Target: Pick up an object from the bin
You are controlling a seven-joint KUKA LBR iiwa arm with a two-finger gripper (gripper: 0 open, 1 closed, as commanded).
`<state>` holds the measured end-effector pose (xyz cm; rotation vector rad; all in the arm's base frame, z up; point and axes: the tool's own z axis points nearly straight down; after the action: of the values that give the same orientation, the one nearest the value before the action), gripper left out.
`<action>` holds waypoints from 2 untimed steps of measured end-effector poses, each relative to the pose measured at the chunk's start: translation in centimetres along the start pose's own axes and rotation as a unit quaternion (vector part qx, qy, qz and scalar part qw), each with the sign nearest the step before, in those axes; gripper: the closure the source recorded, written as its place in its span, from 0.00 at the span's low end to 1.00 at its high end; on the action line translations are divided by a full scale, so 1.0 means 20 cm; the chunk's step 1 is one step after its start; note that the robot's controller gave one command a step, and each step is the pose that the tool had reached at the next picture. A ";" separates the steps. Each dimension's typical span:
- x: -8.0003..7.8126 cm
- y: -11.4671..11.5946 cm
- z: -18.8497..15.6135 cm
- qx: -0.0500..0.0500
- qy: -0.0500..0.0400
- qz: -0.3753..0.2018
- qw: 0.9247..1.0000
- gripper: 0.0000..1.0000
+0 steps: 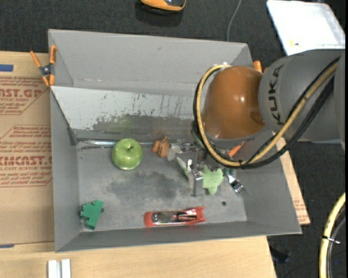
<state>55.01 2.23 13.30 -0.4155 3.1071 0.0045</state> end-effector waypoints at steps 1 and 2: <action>0.04 0.01 0.04 0.000 0.000 0.000 1.000 0.00; 0.11 0.06 0.18 -0.003 0.001 -0.004 1.000 0.00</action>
Offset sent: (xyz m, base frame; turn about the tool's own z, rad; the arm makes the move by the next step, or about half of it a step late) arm -0.0225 0.0036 -0.0334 -0.0065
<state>52.64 2.74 9.76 -0.4276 3.1073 0.0133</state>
